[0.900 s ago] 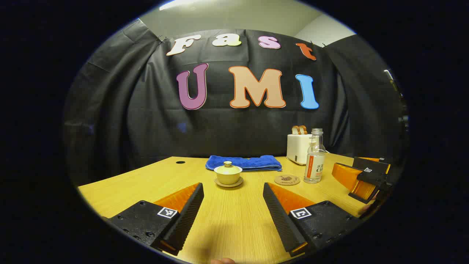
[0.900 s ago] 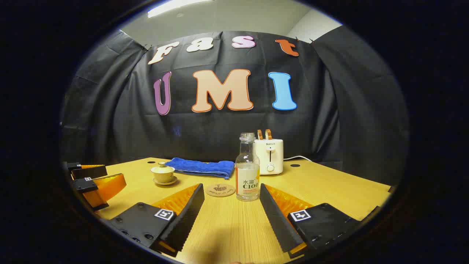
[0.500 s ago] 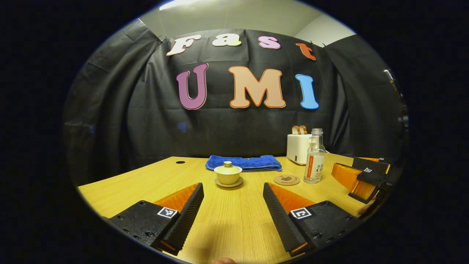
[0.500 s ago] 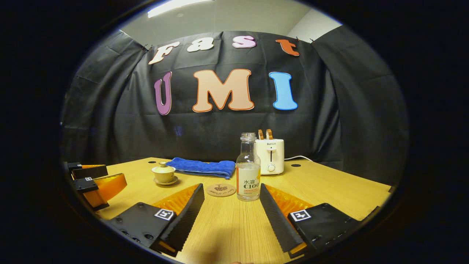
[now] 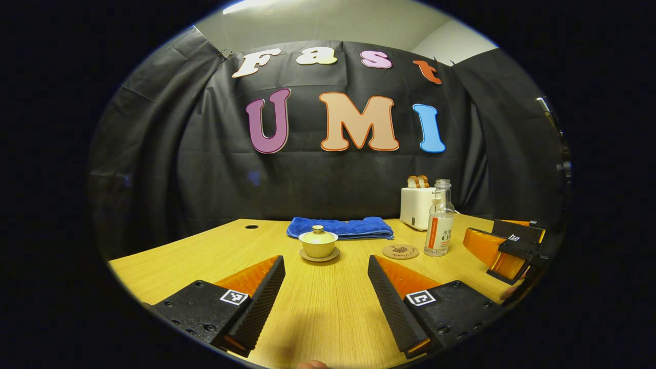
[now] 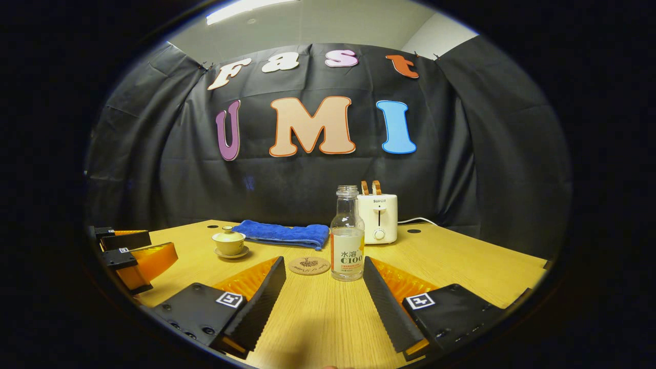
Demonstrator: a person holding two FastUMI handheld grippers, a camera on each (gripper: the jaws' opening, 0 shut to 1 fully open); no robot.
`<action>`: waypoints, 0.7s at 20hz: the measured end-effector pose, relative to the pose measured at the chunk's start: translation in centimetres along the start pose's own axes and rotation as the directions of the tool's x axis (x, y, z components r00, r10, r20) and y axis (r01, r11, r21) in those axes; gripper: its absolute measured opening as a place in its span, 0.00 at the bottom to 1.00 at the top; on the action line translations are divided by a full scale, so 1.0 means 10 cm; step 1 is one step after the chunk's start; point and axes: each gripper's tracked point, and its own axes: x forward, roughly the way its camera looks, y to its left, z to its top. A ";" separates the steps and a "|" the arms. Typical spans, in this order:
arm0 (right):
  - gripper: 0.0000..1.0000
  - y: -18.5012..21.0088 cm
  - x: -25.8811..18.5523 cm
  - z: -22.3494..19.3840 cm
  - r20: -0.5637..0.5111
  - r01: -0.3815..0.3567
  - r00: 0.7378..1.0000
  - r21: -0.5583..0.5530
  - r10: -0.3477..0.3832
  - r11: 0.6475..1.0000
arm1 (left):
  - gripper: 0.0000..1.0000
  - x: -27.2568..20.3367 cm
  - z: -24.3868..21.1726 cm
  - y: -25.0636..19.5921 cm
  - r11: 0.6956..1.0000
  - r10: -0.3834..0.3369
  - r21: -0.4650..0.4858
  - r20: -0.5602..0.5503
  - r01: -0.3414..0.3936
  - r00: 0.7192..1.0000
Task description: Open the teacup lid with one hand, grasp the water bottle and pour water into the teacup with the other hand; after pouring, place the water bottle on the coaster and then close the teacup lid.
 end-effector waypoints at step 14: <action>0.94 0.00 0.00 0.00 0.000 0.004 1.000 0.000 -0.004 1.000 | 0.95 0.10 0.05 0.03 1.000 0.000 0.003 0.017 0.000 1.000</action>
